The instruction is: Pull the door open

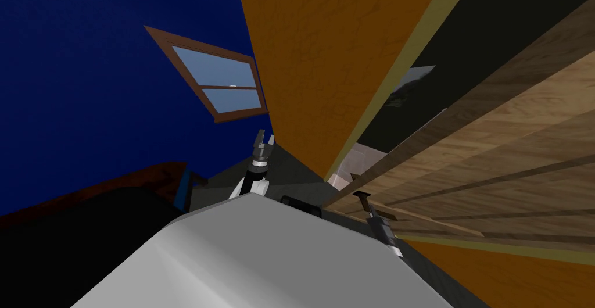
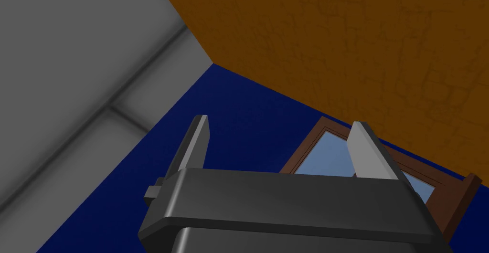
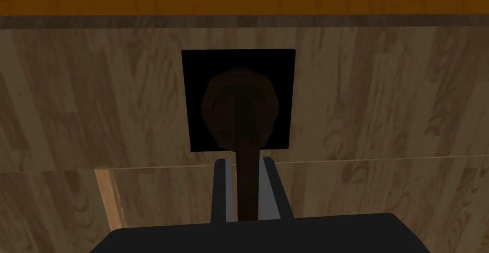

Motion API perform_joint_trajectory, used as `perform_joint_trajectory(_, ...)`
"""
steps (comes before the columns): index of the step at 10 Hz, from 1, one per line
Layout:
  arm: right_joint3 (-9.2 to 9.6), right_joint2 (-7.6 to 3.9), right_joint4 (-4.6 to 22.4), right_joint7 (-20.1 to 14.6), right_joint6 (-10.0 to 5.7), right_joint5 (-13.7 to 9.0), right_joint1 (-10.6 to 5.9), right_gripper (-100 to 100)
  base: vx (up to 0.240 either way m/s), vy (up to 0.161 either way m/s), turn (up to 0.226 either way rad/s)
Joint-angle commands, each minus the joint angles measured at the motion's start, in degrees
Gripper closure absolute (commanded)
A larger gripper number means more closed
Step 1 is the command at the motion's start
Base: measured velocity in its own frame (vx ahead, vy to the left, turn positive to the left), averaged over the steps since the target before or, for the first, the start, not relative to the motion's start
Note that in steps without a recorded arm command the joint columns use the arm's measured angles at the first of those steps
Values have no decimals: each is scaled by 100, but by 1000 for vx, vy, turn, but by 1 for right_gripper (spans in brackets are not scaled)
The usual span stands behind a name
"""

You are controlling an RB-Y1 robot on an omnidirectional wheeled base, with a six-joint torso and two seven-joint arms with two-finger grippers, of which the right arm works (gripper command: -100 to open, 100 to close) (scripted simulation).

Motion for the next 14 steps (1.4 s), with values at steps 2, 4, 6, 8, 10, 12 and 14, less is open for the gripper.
perform_joint_trajectory(2,38,-36,-36,-17,-117,-5,155,100,-222,-95,193)
perform_joint_trajectory(4,61,-60,35,-38,-241,-10,191,100,-217,-65,169)
perform_joint_trajectory(6,82,-82,100,-57,-356,-14,225,100,-210,-81,159)
perform_joint_trajectory(8,124,30,99,19,-161,15,117,100,-36,-6,29)
perform_joint_trajectory(10,124,30,99,19,-161,15,117,100,42,28,7)
perform_joint_trajectory(12,148,158,81,141,93,23,-28,100,67,31,28)
perform_joint_trajectory(14,148,158,81,141,93,23,-28,100,56,27,30)
